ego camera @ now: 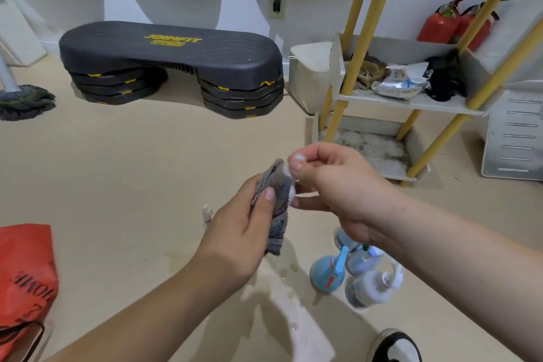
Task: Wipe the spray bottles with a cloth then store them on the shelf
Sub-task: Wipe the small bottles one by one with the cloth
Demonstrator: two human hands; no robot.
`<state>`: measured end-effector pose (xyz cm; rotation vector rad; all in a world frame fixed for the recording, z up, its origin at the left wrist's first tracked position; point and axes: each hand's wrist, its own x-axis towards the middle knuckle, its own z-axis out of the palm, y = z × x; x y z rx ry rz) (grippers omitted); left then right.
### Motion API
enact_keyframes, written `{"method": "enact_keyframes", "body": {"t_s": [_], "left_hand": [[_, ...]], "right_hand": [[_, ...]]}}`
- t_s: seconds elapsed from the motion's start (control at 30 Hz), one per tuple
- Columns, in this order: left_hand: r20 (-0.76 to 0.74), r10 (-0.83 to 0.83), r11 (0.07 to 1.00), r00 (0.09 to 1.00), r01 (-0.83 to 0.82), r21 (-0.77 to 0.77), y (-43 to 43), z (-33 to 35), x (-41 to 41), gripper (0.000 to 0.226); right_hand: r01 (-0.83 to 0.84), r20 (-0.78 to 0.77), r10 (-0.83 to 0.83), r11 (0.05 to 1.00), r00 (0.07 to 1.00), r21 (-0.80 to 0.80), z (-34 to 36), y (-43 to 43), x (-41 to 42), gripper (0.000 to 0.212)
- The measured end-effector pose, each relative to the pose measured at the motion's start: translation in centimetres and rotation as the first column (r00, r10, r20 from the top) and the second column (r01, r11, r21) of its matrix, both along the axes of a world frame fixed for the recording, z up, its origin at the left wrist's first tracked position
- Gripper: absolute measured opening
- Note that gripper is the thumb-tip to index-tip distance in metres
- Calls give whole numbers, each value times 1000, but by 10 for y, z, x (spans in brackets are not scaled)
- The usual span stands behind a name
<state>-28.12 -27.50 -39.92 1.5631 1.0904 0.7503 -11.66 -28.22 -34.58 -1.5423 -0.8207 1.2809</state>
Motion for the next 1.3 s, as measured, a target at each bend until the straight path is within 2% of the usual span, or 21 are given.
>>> {"method": "enact_keyframes", "body": {"t_s": [0.07, 0.13, 0.23, 0.27, 0.33, 0.37, 0.4, 0.47, 0.57, 0.67, 0.73, 0.87, 0.97, 1.03, 1.07, 1.13, 1.2, 1.27, 1.3], "left_hand": [[34, 36, 942, 999, -22, -335, 0, 0, 2, 32], [30, 34, 891, 999, -17, -454, 0, -1, 1, 33], [66, 84, 913, 994, -51, -404, 1, 3, 3, 34], [62, 89, 944, 994, -64, -322, -1, 5, 4, 34], [-11, 58, 998, 998, -58, -36, -1, 4, 4, 32], [-43, 46, 997, 998, -44, 59, 0, 5, 3, 31], [-53, 31, 996, 998, -27, 80, 2, 7, 2, 30], [12, 1, 997, 1000, 0, -82, 6, 10, 0, 33], [27, -39, 930, 999, 46, -364, 9, 2, -5, 37], [-11, -7, 896, 1000, 1, -444, 9, -10, -8, 36], [34, 51, 864, 998, -27, -503, 11, -9, -7, 36], [47, 33, 847, 998, -3, -531, 17, -7, -6, 39], [-96, 77, 905, 992, -110, -412, 17, -11, -5, 38], [-222, 130, 965, 966, -175, -196, 17, -11, -7, 37], [-303, 135, 986, 943, -157, -49, 18, -10, -8, 37], [-442, 90, 976, 893, 10, 218, 15, -5, -8, 32], [-422, 35, 921, 906, 135, 366, 7, 1, -6, 32], [-338, 28, 878, 941, 139, 459, 3, 0, -5, 38], [-287, 10, 881, 958, 127, 455, 3, -1, -5, 36]], "right_hand": [[40, 11, -41, 999, 999, 4, 0, 2, 4, 14], [39, -4, -39, 999, 999, -4, -1, 2, 6, 15], [8, -23, -7, 1000, 1000, 5, -2, -2, 3, 13], [-14, -29, 14, 1000, 999, 14, -3, -4, 0, 12], [-71, -35, 72, 997, 997, 18, -6, -8, -10, 8], [-88, -33, 89, 996, 996, 13, -7, -10, -14, 8], [-85, -25, 85, 996, 996, 7, -8, -10, -17, 9], [-35, 25, 35, 999, 999, -4, -7, -6, -16, 8], [113, 56, -112, 993, 992, -16, -7, 4, -3, 11], [182, -7, -182, 983, 983, -33, -8, 6, 4, 4], [140, -31, -141, 990, 990, -33, -7, 5, 6, 10], [23, 19, -23, 1000, 1000, 2, -1, 6, 15, 15], [-18, 12, 18, 1000, 1000, 9, 0, 5, 14, 12], [-6, -3, 6, 1000, 1000, 27, -1, 4, 10, 15], [-2, -3, 2, 1000, 1000, 31, -1, 3, 8, 17], [-19, 2, 19, 1000, 1000, 25, -4, 0, 2, 19], [-48, -16, 48, 999, 999, 3, -7, -4, -7, 17], [-78, -49, 76, 996, 996, -32, -9, -7, -15, 16], [-80, -59, 77, 996, 995, -37, -10, -7, -16, 15]]}}
